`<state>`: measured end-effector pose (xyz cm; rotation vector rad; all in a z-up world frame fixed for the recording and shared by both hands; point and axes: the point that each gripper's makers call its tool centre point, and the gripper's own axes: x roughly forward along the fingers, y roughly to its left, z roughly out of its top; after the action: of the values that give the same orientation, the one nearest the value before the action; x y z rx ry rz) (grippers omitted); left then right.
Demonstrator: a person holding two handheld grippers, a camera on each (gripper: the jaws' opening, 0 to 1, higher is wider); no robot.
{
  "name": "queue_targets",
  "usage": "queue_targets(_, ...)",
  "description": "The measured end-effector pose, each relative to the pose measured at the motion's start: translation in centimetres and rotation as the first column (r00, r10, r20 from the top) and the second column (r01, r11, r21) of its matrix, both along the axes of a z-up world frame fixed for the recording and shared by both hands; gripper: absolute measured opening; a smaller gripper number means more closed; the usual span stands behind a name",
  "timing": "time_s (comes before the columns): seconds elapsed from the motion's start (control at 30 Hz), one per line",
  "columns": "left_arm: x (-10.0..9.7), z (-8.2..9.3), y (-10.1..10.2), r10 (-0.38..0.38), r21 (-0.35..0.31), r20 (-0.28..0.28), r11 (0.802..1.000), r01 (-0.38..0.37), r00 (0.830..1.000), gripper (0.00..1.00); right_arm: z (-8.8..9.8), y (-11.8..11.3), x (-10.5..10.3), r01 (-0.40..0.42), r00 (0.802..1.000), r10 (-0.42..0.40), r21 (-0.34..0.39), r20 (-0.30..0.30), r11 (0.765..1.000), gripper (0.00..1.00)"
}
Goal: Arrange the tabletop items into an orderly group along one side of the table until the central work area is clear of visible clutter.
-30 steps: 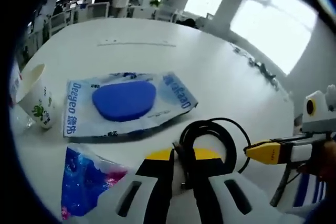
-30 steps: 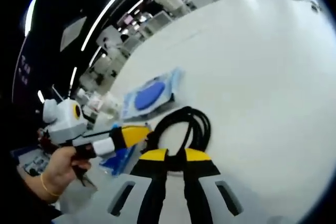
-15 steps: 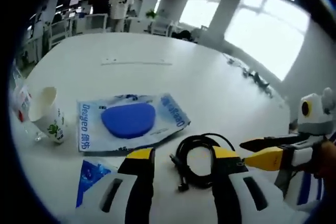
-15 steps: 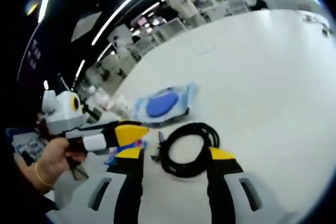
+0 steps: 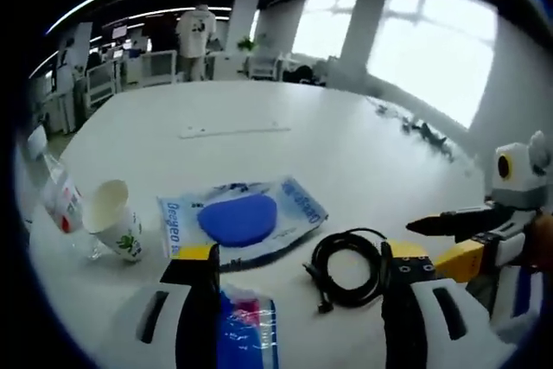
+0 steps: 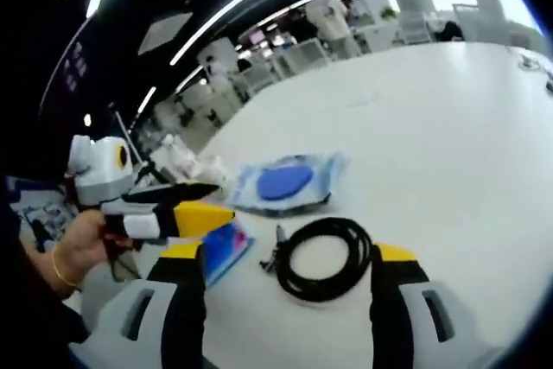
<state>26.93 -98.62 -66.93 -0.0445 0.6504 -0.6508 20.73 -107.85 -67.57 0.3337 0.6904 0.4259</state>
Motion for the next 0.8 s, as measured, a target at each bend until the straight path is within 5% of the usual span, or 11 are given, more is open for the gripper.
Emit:
queue_targets(0.17, 0.3, 0.8, 1.1, -0.008, 0.034, 0.051, 0.999, 0.006, 0.999, 0.88, 0.2, 0.2, 0.2, -0.011, 1.0, 0.012, -0.021, 0.02, 1.0, 0.87)
queue_targets(0.43, -0.2, 1.4, 3.0, 0.012, 0.056, 0.058, 0.998, -0.016, 0.998, 0.99, 0.5, 0.8, 0.2, -0.076, 0.995, 0.08, -0.068, 0.061, 0.995, 0.95)
queue_targets(0.8, -1.0, 1.7, 5.4, 0.018, 0.113, 0.077, 0.993, -0.027, 0.997, 0.99, 1.3, 1.8, 0.4, -0.127, 0.984, 0.139, -0.112, 0.11, 0.986, 0.97)
